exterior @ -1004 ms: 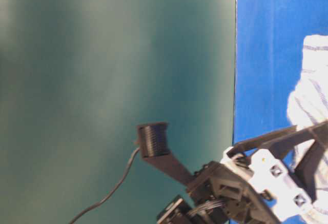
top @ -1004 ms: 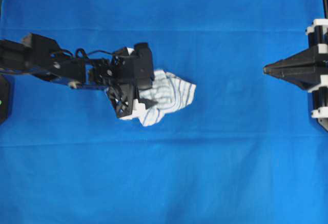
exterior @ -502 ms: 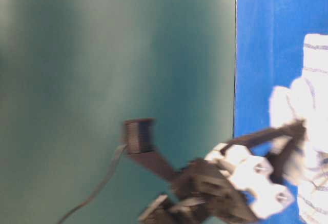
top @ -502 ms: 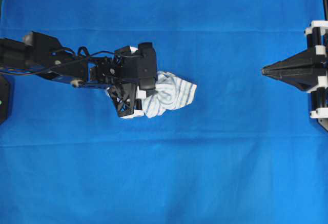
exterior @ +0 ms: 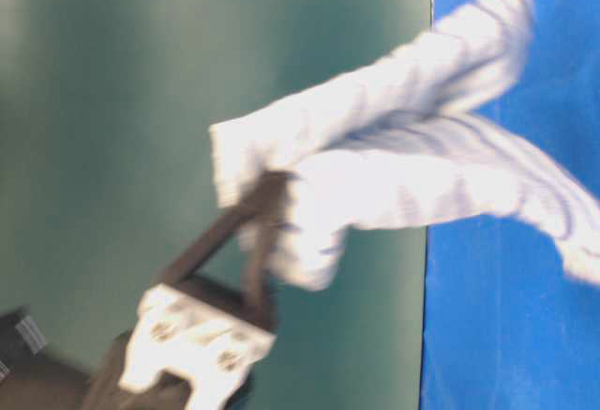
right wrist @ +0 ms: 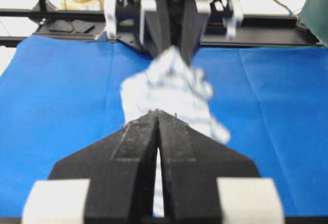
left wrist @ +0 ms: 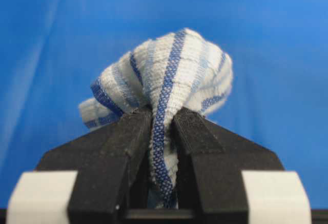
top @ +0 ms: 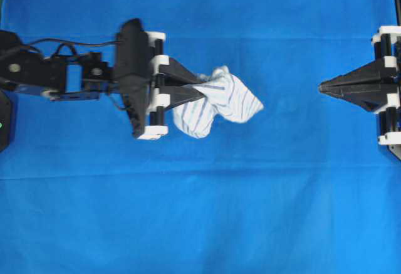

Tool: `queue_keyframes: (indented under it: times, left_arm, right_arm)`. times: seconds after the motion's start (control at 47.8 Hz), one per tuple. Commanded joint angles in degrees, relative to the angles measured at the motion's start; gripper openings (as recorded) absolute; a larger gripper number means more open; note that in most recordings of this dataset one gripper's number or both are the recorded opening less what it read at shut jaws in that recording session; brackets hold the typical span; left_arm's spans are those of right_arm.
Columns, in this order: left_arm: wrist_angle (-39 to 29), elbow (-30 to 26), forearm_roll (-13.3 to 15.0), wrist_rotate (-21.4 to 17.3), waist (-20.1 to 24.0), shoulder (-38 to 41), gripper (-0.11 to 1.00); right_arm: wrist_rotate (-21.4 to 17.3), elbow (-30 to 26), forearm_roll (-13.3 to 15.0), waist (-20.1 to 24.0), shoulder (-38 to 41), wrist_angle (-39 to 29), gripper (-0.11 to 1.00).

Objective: Hand over the towel.
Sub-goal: 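Bring the right gripper open toward the towel held by the left gripper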

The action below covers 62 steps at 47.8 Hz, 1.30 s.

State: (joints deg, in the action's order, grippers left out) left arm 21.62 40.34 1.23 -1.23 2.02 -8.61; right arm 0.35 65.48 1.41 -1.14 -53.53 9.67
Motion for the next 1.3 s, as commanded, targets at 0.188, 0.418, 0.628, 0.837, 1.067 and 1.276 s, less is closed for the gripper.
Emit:
queue_keyframes:
  times: [0.188,0.418,0.628,0.837,1.067,1.276]
  left_arm:
    - [8.4,2.0,-0.1,0.2,-2.0,-7.2,0.06]
    - [8.1,1.8,-0.1,0.2,-2.1,-7.6,0.06]
    - [8.0,1.7,-0.1,0.2,-2.1,-7.6,0.06]
    - [8.0,1.5,-0.1,0.2,-2.0,-7.6,0.06]
    - [8.0,1.4,-0.1,0.2,-1.9,-7.6,0.06]
    - [8.0,1.3,-0.1,0.2,-1.9,-7.5,0.06]
  right_arm:
    - [0.1,-1.1,0.1,-0.1,1.3,0.8,0.0]
    - [-0.2,-1.1,0.1,-0.1,2.5,1.2,0.0]
    - [-0.9,-2.4,-0.1,-0.1,5.8,1.8,0.0]
    - [-1.1,-5.6,-0.9,-0.4,13.0,5.2,0.3]
    - [-1.2,-12.6,-1.0,-0.4,25.8,9.0,0.73]
    - [-1.2,-21.0,-1.1,-0.4,37.4,11.7,0.73]
